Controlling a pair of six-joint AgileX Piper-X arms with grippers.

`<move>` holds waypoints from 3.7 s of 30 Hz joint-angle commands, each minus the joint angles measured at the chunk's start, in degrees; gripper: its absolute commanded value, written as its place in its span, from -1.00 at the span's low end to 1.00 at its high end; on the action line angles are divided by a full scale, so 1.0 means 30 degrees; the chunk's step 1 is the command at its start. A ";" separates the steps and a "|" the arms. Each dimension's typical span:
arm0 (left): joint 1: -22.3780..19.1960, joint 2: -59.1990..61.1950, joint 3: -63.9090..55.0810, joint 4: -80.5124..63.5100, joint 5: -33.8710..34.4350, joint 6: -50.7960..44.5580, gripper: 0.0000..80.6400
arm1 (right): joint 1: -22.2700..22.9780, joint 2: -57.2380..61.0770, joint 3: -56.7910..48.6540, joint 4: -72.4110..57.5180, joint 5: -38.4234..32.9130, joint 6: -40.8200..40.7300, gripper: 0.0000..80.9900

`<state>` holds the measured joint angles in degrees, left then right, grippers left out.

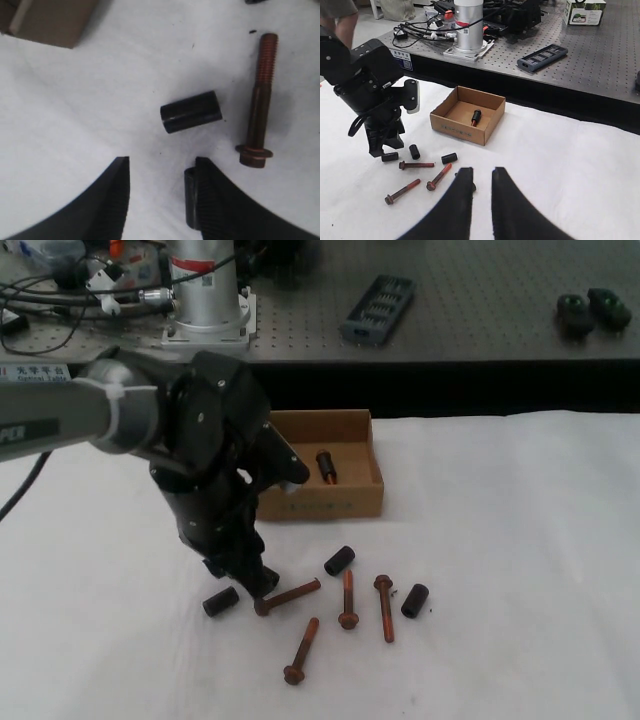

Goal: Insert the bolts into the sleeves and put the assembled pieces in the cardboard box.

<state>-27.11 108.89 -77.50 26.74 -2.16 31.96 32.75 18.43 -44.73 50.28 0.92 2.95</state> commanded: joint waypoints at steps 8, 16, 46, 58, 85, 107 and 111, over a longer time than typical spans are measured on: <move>-0.0083 0.0230 -0.0259 0.2507 -0.0064 -0.0610 -0.25 | 0.0007 -0.0134 0.0007 -0.0013 -0.0045 0.0166 -0.72; -0.0083 0.0469 -0.0259 0.2501 0.0067 -0.0967 -0.25 | 0.0007 -0.0134 0.0007 -0.0013 0.0380 0.0166 -0.72; -0.0083 0.1147 -0.0146 0.2788 -0.0046 -0.1820 -0.98 | 0.0007 0.0055 0.0007 0.0771 0.0378 0.0166 -0.72; 0.1387 -0.4403 0.0585 0.2174 0.5360 -0.6944 -0.98 | 0.0007 0.4993 -0.0071 0.0408 -0.2504 -0.2997 -0.72; 0.2887 -2.4850 1.6040 -0.4675 0.7329 -1.0508 -0.98 | 0.2762 2.8466 -1.4489 0.0982 -0.2700 -1.4745 -0.72; 0.2887 -2.7935 1.7563 -0.4364 0.7957 -1.1685 -0.98 | 0.5992 3.5215 -1.7853 0.1534 -0.0308 -1.6430 -0.28; 0.2887 -2.7935 1.7975 -0.4338 0.7957 -1.1685 -0.98 | 0.6095 3.5215 -1.7853 0.1306 -0.0668 -1.6527 -0.35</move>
<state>-18.52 25.65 -23.60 13.55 21.00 -2.75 51.13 124.21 -97.61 54.07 0.00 -46.09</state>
